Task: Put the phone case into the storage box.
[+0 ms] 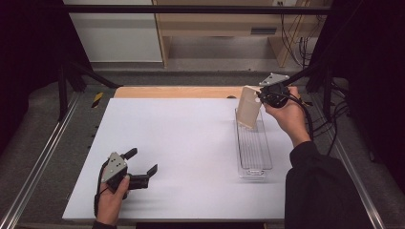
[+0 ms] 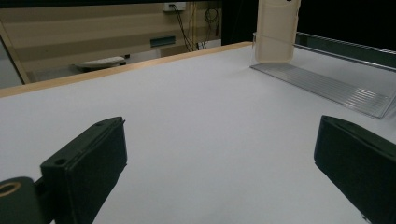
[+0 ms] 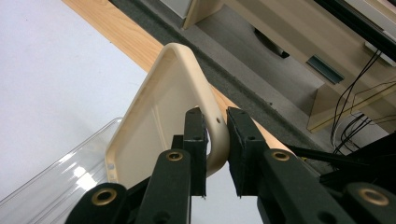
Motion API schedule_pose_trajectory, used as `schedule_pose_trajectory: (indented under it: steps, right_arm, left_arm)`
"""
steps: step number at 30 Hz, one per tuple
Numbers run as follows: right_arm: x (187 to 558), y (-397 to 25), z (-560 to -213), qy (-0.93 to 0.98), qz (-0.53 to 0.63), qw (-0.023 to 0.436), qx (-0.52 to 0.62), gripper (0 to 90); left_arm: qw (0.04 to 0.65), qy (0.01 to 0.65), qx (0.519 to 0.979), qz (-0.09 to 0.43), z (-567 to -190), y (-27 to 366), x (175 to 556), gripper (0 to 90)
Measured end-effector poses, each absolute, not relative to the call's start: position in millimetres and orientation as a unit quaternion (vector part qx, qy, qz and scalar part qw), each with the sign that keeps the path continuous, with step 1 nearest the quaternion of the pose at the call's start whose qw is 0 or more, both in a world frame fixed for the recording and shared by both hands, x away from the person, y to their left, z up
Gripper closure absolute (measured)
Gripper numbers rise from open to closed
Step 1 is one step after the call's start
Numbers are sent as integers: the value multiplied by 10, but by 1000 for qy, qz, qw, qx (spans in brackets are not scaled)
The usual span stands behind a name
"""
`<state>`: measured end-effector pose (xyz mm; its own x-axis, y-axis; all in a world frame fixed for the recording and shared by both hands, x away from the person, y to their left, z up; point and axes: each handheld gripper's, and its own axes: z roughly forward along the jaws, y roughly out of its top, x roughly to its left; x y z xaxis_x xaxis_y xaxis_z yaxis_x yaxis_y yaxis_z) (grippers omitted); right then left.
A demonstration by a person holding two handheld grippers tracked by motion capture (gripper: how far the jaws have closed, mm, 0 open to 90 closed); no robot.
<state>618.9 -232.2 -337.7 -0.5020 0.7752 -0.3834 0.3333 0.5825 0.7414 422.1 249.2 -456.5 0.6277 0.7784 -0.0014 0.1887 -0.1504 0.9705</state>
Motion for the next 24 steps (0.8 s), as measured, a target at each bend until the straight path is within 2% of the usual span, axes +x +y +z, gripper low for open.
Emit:
schedule_pose_trajectory:
  steps: [24]
  right_arm:
    - [6243,-2242,-3441,809,304,365,345,777]
  left_arm:
    - [556,343,710,265,-4566,2493,4223,25]
